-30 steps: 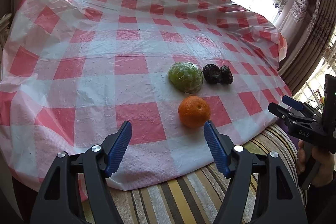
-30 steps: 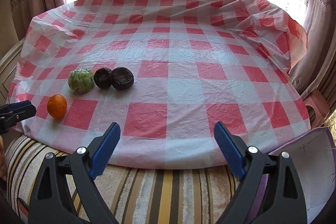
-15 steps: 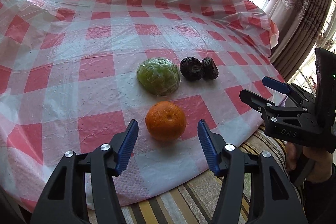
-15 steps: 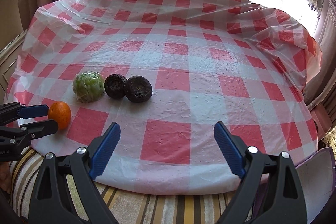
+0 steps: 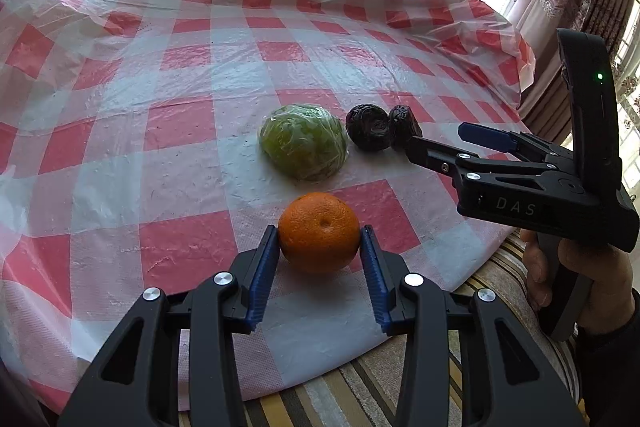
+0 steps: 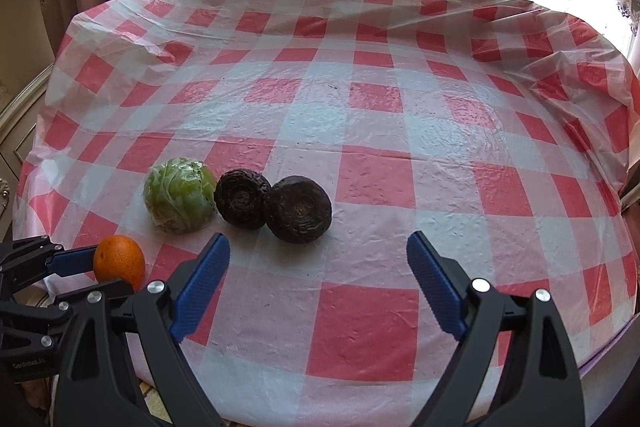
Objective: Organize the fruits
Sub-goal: 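Grasp the orange with the left tool while the right tool grasps a dark brown fruit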
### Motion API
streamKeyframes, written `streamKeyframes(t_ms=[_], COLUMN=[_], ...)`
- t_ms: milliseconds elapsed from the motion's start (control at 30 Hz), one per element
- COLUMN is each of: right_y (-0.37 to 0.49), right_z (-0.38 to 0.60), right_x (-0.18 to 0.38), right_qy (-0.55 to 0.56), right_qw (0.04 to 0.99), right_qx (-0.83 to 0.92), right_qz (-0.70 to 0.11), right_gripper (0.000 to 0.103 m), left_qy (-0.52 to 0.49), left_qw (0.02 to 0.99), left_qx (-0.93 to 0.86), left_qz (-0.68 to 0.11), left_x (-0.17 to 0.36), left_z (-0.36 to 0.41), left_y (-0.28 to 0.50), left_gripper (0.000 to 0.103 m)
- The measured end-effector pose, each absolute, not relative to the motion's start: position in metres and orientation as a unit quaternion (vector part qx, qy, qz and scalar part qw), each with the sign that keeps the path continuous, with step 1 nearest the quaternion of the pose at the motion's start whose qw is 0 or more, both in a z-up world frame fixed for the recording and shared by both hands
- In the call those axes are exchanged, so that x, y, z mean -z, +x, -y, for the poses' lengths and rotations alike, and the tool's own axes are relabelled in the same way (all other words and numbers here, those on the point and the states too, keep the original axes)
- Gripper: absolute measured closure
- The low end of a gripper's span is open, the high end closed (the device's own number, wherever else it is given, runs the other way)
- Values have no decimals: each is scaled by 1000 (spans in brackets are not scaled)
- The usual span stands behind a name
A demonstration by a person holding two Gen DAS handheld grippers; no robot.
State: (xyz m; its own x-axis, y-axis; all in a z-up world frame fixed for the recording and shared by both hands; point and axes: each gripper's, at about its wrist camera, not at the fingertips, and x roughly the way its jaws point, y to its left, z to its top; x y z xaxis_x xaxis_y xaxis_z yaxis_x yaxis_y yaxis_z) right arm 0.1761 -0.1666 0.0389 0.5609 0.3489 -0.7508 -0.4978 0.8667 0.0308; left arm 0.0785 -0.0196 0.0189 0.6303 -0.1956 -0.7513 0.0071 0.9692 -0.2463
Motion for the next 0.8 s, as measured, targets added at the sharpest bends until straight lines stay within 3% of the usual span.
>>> streamKeyframes(t_ms=[167,300,433,800], right_y=[190,197,204,189], right_z=[159,157,157,166], right_x=[-31,-29,-26,-35], right_qy=[-82,-71,-53,-59], right_qw=[866,861,852,864], right_qx=[-254,-265,-282,-276], right_qz=[-422,-429,-438,-416], right_gripper=[33,39,61,64], left_qy=[-111,-112,-112,-110], left_qw=[896,895,895,895], left_qx=[58,59,59,54], left_qz=[-427,-428,-428,-428], left_x=[-19,-18,-18,-18], left_z=[20,20,21,20], left_y=[78,78,78,77], left_gripper=[64,64,64,65])
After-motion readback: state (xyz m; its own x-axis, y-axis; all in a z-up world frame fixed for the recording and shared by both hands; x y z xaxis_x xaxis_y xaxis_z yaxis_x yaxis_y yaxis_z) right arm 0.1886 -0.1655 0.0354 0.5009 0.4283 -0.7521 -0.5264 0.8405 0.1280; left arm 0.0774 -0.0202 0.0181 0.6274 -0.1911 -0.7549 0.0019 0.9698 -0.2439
